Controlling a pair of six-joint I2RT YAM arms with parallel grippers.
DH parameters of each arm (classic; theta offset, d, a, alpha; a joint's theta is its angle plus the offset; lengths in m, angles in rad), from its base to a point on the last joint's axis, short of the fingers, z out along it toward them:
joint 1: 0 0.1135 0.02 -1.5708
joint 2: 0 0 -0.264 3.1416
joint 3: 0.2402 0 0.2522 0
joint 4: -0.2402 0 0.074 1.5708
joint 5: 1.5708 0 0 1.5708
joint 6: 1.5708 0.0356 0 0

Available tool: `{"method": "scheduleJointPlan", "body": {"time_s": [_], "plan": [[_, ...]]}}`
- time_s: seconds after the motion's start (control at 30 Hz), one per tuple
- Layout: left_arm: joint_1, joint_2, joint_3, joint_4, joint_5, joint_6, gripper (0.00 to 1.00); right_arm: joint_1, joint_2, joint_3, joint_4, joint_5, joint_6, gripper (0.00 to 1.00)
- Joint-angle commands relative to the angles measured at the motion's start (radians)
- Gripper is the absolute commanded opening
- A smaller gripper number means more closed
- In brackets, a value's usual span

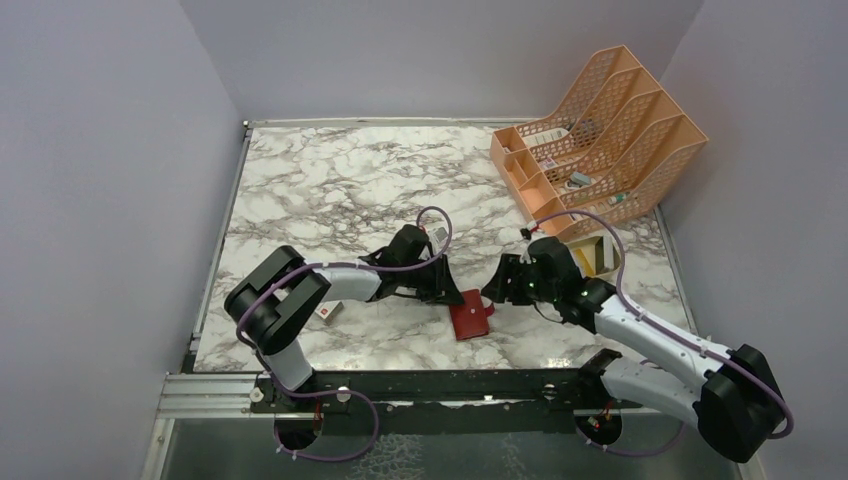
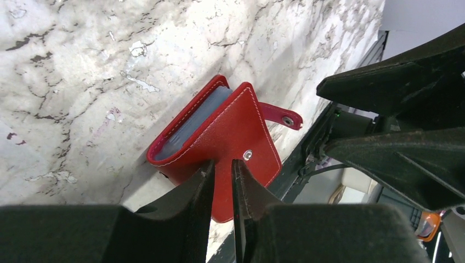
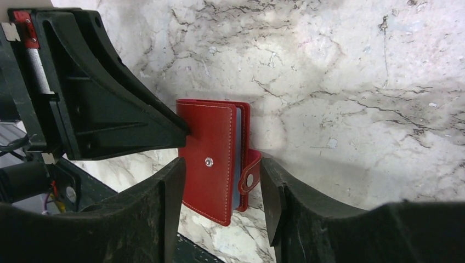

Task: Put the credit cards into the card holder
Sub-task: Close the card holder at the center of the board.

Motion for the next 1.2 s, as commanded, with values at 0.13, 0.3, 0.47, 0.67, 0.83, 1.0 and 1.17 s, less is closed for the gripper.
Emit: {"method": "scheduleJointPlan", "body": {"time_s": [0.13,0.3,0.47,0.67,0.83,1.0,1.17], "plan": [[-0.007,0.050,0.041,-0.091,-0.047,0.079,0.20,-0.005,0.047,-0.072,0.152,-0.115,0.058,0.60],[-0.007,0.054,0.040,-0.105,-0.064,0.091,0.20,-0.005,0.058,-0.112,0.212,-0.155,0.094,0.62],[-0.008,0.057,0.039,-0.105,-0.066,0.092,0.20,-0.005,0.074,-0.133,0.256,-0.202,0.126,0.61],[-0.010,0.059,0.017,-0.035,-0.027,0.064,0.20,-0.005,0.078,-0.141,0.318,-0.273,0.165,0.59],[-0.025,0.074,0.021,-0.024,-0.016,0.062,0.20,-0.005,0.109,-0.141,0.330,-0.290,0.162,0.57],[-0.027,0.083,0.017,-0.021,-0.016,0.063,0.20,-0.005,0.114,-0.123,0.272,-0.272,0.125,0.51],[-0.027,0.087,0.012,-0.022,-0.019,0.066,0.20,-0.005,0.062,-0.064,0.149,-0.195,0.059,0.44]]}}
